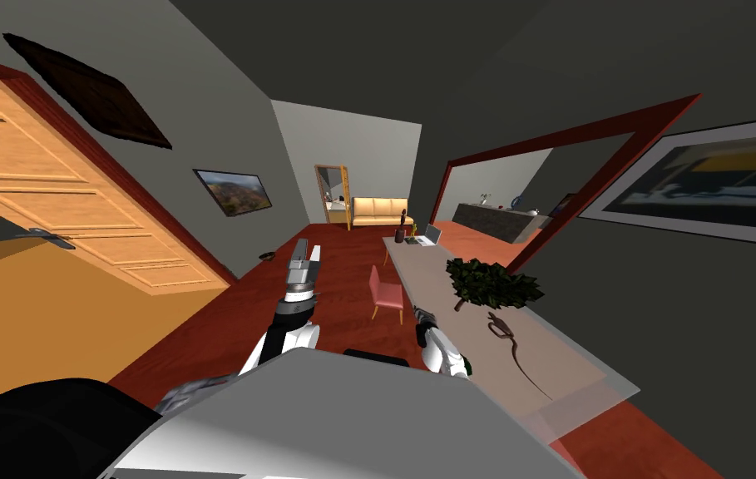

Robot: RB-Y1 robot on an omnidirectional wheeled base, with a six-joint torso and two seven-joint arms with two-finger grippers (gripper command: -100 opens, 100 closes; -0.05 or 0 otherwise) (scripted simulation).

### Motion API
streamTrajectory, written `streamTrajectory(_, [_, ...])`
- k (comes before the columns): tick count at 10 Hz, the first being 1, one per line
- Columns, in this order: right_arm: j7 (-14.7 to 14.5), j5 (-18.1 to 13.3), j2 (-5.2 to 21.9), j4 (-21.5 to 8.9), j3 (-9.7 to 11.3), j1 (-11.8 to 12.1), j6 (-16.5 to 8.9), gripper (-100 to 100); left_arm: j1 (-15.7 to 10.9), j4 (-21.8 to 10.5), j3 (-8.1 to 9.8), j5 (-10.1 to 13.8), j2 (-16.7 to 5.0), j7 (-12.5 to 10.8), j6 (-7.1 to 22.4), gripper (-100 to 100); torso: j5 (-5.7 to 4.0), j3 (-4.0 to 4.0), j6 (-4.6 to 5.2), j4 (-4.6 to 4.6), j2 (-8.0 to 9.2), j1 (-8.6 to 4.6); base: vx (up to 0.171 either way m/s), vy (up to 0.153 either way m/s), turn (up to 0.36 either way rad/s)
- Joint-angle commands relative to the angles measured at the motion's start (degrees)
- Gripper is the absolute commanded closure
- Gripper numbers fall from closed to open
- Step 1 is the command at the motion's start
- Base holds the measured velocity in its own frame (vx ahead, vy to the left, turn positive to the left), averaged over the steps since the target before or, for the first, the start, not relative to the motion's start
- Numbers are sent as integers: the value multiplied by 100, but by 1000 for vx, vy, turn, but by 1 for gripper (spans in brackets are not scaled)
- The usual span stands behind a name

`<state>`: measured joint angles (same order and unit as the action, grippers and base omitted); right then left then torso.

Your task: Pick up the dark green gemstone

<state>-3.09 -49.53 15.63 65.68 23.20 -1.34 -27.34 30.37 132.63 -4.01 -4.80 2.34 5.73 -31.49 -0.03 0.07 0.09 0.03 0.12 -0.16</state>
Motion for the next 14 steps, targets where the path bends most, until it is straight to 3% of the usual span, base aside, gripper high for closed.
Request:
streamTrajectory(1, [-45,-124,21,-286,89,-74,-216,-100,0,0,0,0,0,0,0,0,0,0,0,0,0,0,-43,-39,50])
streamTrajectory(4, [-123,-272,30,-810,233,-156,-515,-100,0,0,0,0,0,0,0,0,1,1,0,0,2,4,-50,-44,62])
streamTrajectory(5, [-123,-272,30,-822,233,-156,-515,-100,0,0,0,0,0,0,0,0,0,1,-1,0,1,1,-39,-42,24])
streamTrajectory(7, [-193,-373,32,-1240,357,-208,-763,-100,0,0,0,0,0,0,0,0,1,-1,-1,-1,-1,6,-48,-36,48])
streamTrajectory(8, [-193,-373,32,-1248,357,-208,-763,-100,0,0,0,0,0,0,0,0,1,1,-1,0,3,5,-44,-37,24])
streamTrajectory(10, [-253,-437,31,-1615,464,-235,-959,-100,0,0,0,0,0,0,0,0,1,1,0,0,2,5,-51,-38,41])
streamTrajectory(11, [-253,-437,31,-1615,464,-235,-959,-100,0,0,0,0,0,0,0,0,1,2,-1,1,3,5,-40,-30,12])
streamTrajectory(13, [-303,-473,34,-1919,550,-241,-1109,-100,0,0,0,0,0,0,0,0,2,-1,-1,0,-3,9,-46,-32,25])
streamTrajectory(14, [-303,-473,34,-1919,550,-241,-1109,-100,0,0,0,0,0,0,0,0,1,1,0,0,2,7,-41,-24,6])
